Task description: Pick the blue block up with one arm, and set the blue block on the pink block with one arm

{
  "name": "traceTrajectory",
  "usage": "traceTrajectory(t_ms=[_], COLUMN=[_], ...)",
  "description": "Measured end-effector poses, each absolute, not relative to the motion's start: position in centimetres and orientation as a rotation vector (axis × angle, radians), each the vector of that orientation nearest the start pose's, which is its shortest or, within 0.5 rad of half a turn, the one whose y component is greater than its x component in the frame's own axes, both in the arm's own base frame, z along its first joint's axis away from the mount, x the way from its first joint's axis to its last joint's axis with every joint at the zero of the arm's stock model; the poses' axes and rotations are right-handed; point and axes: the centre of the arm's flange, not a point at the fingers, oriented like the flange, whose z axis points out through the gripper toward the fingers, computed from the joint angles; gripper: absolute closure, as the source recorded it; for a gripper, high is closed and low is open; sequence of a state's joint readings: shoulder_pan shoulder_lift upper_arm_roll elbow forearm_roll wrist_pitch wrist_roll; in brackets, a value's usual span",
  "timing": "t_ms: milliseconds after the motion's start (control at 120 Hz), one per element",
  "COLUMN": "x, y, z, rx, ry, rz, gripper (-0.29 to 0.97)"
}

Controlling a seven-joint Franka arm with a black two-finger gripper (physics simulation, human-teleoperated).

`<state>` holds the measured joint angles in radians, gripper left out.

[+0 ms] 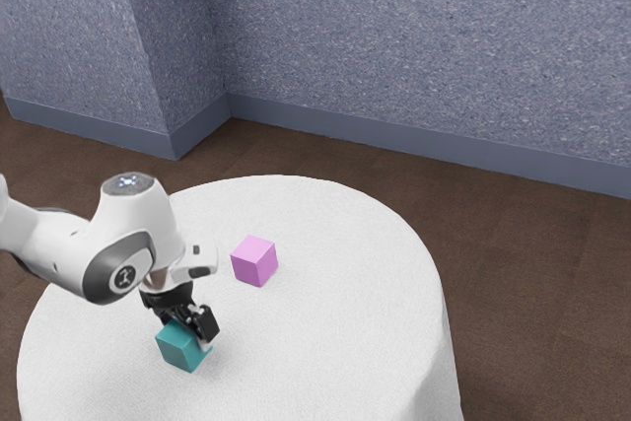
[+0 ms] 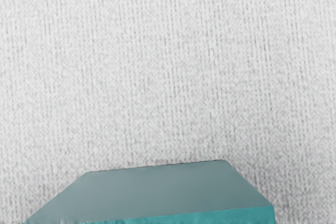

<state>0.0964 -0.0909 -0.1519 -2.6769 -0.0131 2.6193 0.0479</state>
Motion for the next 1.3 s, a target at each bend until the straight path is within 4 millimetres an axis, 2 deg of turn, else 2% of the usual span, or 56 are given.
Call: traceTrajectory(t_ms=[375, 492, 625, 750, 908, 975, 1075, 1242, 1300], x=[41.1, 41.1, 41.1, 41.1, 41.4, 42.6, 45.2, 51.8, 54.3], y=[-1.9, -1.9, -1.9, -1.9, -2.0, -1.9, -2.0, -1.5, -1.2], z=[26.4, 26.4, 26.4, 26.4, 26.7, 27.8, 30.5, 34.9, 37.3], rx=[-3.131, -3.13, -3.128, -3.124, -3.119, -3.117, -3.109, -3.095, -3.086], ry=[0.136, 0.138, 0.145, 0.149, 0.149, 0.146, 0.146, 0.143, 0.14], rz=[-0.04, -0.04, -0.04, -0.041, -0.048, -0.073, -0.125, -0.16, -0.186], gripper=[0.0, 0.08, 0.24, 0.31, 0.33, 0.33, 0.33, 0.33, 0.33])
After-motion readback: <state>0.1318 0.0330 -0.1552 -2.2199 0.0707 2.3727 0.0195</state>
